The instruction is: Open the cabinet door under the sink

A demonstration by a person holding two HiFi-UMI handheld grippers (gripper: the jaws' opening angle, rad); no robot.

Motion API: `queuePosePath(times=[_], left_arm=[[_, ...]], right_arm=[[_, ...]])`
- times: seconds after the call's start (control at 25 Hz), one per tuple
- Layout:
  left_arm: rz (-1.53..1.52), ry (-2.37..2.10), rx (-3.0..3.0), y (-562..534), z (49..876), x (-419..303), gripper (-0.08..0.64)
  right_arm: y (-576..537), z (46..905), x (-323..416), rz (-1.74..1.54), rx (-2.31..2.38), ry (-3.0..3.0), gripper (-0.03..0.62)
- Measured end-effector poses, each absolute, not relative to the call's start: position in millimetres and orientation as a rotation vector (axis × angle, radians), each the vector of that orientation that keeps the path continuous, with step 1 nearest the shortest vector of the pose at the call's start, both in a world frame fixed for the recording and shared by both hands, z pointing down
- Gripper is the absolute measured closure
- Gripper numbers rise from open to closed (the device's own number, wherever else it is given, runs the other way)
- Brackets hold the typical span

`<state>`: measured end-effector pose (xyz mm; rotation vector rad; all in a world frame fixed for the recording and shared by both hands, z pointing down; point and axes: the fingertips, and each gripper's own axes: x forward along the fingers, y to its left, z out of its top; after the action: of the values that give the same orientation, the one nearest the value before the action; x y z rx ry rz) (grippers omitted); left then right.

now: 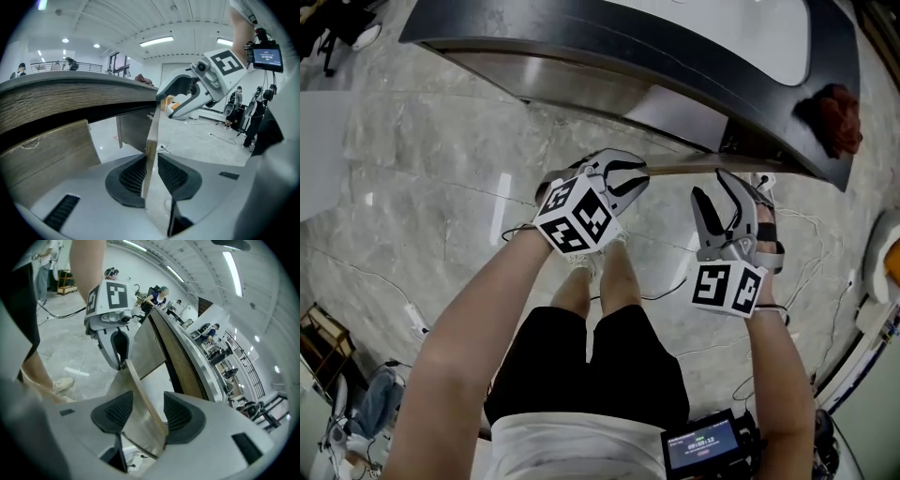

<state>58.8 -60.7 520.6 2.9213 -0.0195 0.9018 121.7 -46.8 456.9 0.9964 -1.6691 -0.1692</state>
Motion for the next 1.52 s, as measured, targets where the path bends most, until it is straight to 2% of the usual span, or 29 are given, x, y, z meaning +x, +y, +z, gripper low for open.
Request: queuePosePath(times=[0.28, 0.4, 0.44, 0.52, 1.04, 1.52], left_arm=[[0.883, 0.022, 2.902, -20, 520, 54, 0.48], [0.895, 0.037, 2.906, -4, 521, 54, 0.488], [0.903, 0.046, 2.911, 1, 521, 55, 0.493], [0.918, 0.058, 2.924, 12, 522, 56, 0.497], [0.896, -0.01, 2.913, 62, 522, 64, 0.5], [0.933, -0.249, 2.86, 132, 521, 93, 0.5]], right_arm=[[-8, 447, 141, 0.029, 1.189, -1.714, 0.386], [0, 428, 141, 0.042, 1.267, -1.749, 0.524], [2, 422, 142, 0.048, 1.293, -1.751, 0.553], [8, 416, 145, 0.079, 1.339, -1.77, 0.569], [37, 414, 164, 0.263, 1.452, -1.862, 0.58], [96, 428, 222, 0.356, 1.48, -1.878, 0.58]])
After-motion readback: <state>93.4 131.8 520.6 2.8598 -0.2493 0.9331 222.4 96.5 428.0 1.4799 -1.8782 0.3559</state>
